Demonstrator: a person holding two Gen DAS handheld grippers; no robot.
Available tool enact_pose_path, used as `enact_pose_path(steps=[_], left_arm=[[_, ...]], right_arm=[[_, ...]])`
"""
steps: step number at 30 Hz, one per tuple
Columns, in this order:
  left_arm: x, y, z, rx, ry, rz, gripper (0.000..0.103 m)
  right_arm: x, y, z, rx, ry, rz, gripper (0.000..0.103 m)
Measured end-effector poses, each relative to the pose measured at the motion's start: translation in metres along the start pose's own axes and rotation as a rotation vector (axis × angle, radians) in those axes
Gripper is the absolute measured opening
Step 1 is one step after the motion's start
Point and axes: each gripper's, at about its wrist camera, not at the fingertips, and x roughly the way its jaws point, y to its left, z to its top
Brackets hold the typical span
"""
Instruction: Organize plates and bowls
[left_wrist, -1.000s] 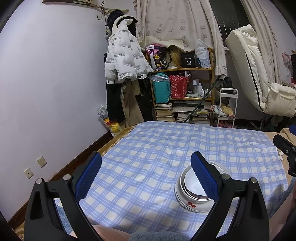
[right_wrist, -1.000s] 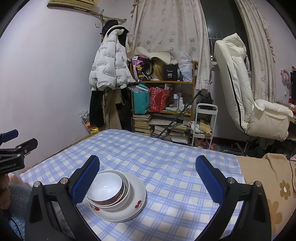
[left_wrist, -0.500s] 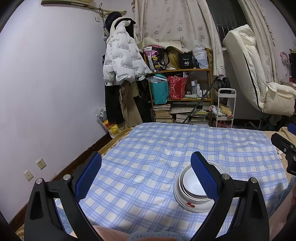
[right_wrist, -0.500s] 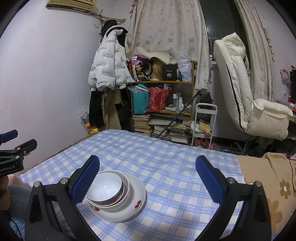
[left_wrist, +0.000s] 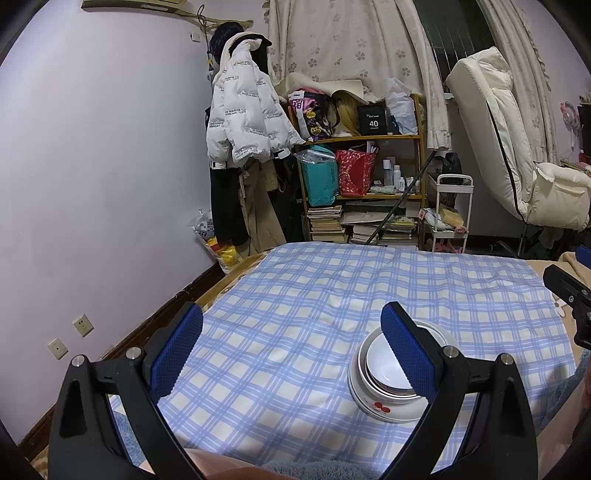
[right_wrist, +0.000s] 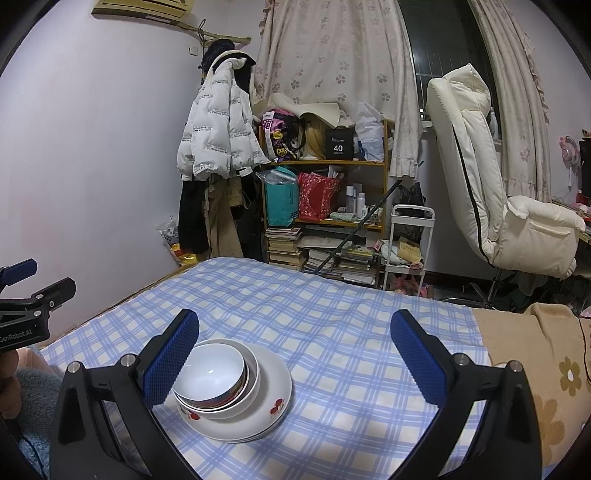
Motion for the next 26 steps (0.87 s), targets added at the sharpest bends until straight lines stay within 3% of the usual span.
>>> enact_pose_path(steps=[26], left_arm=[[0.0000, -0.0003, -0.0024, 0.004, 0.003, -0.008, 0.096]], right_arm=[[-0.0001, -0.0002, -0.0008, 0.004, 0.001, -0.003, 0.103]])
